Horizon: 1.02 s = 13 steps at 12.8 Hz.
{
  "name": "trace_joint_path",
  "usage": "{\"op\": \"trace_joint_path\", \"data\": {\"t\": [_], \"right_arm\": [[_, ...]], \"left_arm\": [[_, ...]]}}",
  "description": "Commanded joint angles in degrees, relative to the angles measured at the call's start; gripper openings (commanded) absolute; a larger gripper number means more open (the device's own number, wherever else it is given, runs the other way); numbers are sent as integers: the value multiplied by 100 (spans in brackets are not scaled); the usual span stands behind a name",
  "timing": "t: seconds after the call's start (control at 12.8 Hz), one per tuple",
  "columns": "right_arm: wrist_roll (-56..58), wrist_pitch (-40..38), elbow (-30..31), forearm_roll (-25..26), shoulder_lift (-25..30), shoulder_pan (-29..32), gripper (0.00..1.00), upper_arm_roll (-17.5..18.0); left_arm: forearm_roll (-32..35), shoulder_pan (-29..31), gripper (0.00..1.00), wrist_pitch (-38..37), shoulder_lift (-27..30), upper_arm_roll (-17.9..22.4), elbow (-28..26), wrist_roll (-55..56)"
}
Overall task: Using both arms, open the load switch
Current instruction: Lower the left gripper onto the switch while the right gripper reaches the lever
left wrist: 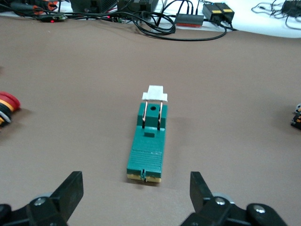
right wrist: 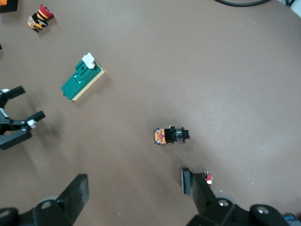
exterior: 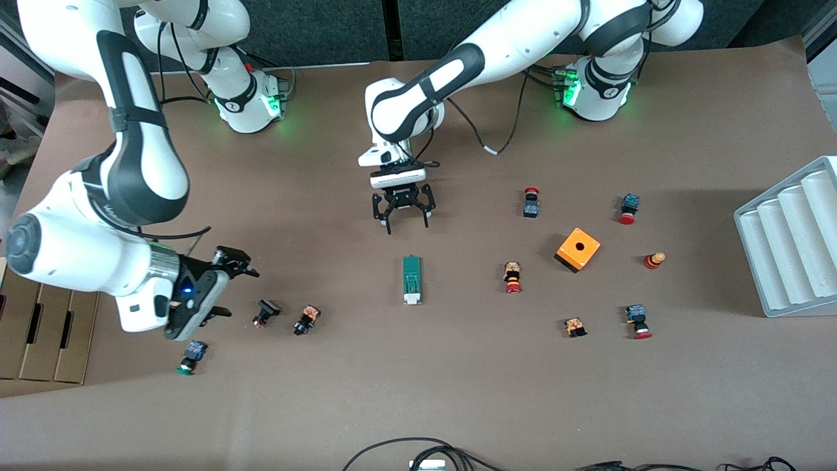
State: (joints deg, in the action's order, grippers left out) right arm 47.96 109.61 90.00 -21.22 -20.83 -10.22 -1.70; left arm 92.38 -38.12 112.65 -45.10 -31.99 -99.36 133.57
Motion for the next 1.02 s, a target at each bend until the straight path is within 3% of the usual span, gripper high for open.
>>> {"op": "trace_joint_path", "data": {"t": [0.0,0.47,0.94], "right_arm": [[82,26,-149,-198,-263,3,99,-24],[495,166,-377,-180,-702,-444,98,-24],[539,1334,-597,-180,-1308,-1069,96,-24]], "left_arm": [[577,-90,100,-252,-288,79,48,582],[1948,-99,100,-279,-877,474,163,618],[2047,-143,99,-279,-1132,492,583,679]]}}
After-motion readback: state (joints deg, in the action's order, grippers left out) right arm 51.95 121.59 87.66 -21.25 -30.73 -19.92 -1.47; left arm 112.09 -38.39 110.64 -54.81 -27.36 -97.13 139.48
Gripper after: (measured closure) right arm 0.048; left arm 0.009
